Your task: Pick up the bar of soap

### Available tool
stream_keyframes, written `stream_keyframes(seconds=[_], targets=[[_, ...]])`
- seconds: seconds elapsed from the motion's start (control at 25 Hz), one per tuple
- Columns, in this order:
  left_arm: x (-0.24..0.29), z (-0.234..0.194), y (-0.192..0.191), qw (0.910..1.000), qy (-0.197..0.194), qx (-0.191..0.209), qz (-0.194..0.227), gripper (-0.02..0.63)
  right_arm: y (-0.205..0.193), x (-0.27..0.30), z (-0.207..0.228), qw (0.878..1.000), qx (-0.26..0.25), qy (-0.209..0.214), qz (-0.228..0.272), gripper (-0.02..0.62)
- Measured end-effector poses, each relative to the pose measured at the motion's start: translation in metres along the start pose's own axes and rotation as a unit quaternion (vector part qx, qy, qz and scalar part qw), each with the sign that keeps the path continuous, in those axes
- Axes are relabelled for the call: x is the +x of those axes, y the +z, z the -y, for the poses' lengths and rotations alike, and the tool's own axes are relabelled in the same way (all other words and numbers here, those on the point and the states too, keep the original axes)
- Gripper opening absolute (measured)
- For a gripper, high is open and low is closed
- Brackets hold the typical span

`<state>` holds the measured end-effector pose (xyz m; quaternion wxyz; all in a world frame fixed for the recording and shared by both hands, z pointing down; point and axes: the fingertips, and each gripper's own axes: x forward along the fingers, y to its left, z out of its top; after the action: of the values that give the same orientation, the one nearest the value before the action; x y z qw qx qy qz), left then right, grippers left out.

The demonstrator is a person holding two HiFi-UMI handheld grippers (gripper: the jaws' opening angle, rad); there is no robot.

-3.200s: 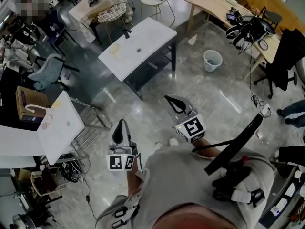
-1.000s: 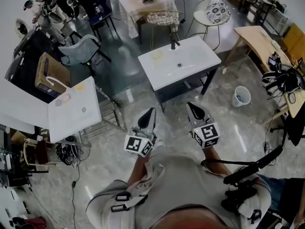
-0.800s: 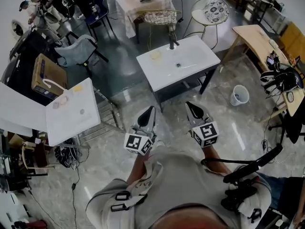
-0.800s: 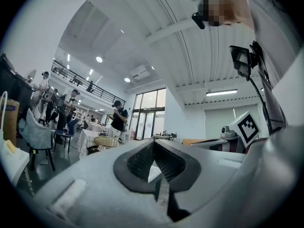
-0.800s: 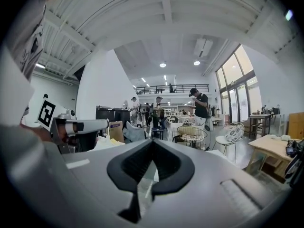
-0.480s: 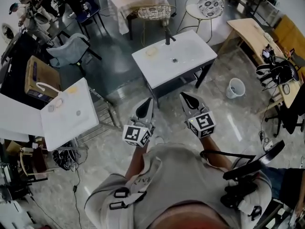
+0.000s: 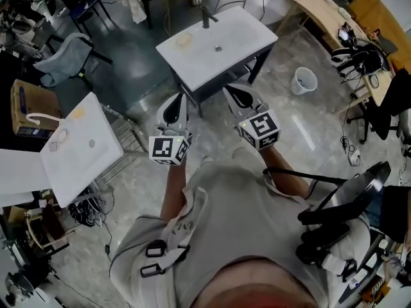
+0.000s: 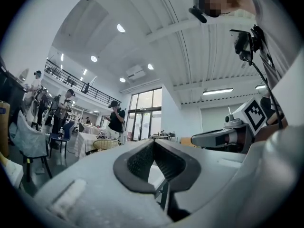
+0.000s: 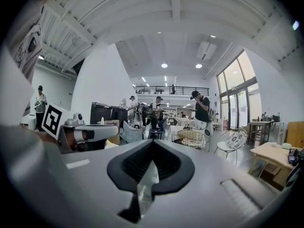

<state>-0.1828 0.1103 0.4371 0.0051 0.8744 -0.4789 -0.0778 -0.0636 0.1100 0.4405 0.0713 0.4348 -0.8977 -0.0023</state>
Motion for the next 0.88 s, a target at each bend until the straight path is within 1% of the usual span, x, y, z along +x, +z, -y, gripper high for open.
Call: stream_keyframes(seconds=[0.16, 0.44, 0.88], targets=[[0.007, -0.011, -0.001, 1.0, -0.001, -0.002, -0.001, -0.008, 0.004, 0.007, -0.005, 1.0, -0.006, 0.001, 0.006, 0.002], [0.022, -0.009, -0.001, 0.9999, -0.013, 0.006, 0.0, -0.008, 0.01, 0.014, 0.0, 1.0, -0.008, -0.003, 0.014, 0.002], [0.02, -0.038, -0.001, 0.9997, 0.017, 0.016, -0.001, -0.008, 0.008, 0.042, -0.011, 1.0, -0.006, 0.029, 0.01, 0.002]])
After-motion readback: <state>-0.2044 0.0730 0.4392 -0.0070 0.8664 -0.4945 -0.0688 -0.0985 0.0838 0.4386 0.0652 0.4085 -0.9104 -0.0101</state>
